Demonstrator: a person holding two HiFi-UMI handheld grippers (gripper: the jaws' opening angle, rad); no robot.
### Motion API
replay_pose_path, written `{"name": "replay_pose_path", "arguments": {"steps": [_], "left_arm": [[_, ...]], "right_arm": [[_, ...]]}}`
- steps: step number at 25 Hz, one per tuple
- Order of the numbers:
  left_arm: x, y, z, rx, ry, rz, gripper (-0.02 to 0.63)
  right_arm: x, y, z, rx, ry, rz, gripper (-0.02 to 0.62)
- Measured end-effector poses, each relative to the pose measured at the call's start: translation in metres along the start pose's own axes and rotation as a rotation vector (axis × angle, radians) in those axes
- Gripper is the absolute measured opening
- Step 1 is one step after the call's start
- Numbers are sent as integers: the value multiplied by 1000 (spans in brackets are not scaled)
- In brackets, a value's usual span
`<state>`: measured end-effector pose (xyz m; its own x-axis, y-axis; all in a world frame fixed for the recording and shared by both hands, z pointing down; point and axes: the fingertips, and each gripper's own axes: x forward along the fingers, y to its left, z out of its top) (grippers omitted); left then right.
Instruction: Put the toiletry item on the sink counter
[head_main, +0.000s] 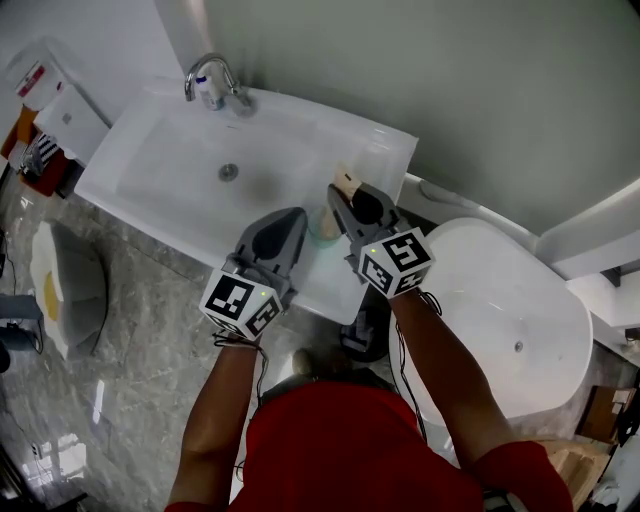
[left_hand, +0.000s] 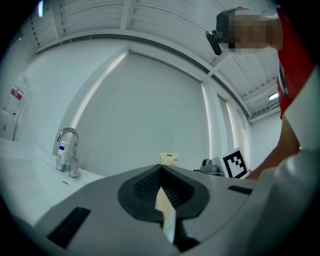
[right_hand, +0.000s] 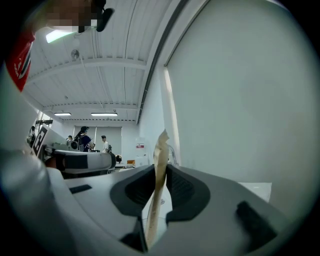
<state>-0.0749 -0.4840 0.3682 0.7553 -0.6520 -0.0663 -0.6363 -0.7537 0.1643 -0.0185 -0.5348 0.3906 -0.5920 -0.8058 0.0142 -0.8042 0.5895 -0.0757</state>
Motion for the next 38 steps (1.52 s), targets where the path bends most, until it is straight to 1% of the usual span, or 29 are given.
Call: {"name": "replay_pose_path", "arguments": {"steps": [3,5,10,17,20,23,25,27,29,33,38], "left_arm": [[0,1,0,-4,4,-6,17],[0,2,-1,-5,5,-9,17],[0,1,-2,-10,0,-13,17],[-1,-5,0,-12,-11,-17,17],[-4,-8,3,-7,-14,-23,17],[-5,-13,7,1,-21,-29,17],[-7,-16,11,6,-26,-32,17],[-11,-20,14,10,-27,-35,17],[-14,-24,17,14,-27,-37,17],[-21,-32,23,20,-37,-40,17],[-33,-44,31,18,-50,-47,17]], "right_arm": [[2,4,-10,22,29,33,67],[2,4,-14,29,38,41,136],[-3,0,-7,-24,54,20,179],[-22,-13,34,-139,-21,-65,186],[-29,-7,48,-156,-55,-55,186],[-37,3,55,-140,-72,-9,184],[-43,10,55,-114,-74,19,166],[-50,18,53,-89,-76,37,99],[-57,28,50,-73,-72,61,56],[-69,51,45,-47,-50,127,37],[-83,76,40,-30,-20,185,29]]}}
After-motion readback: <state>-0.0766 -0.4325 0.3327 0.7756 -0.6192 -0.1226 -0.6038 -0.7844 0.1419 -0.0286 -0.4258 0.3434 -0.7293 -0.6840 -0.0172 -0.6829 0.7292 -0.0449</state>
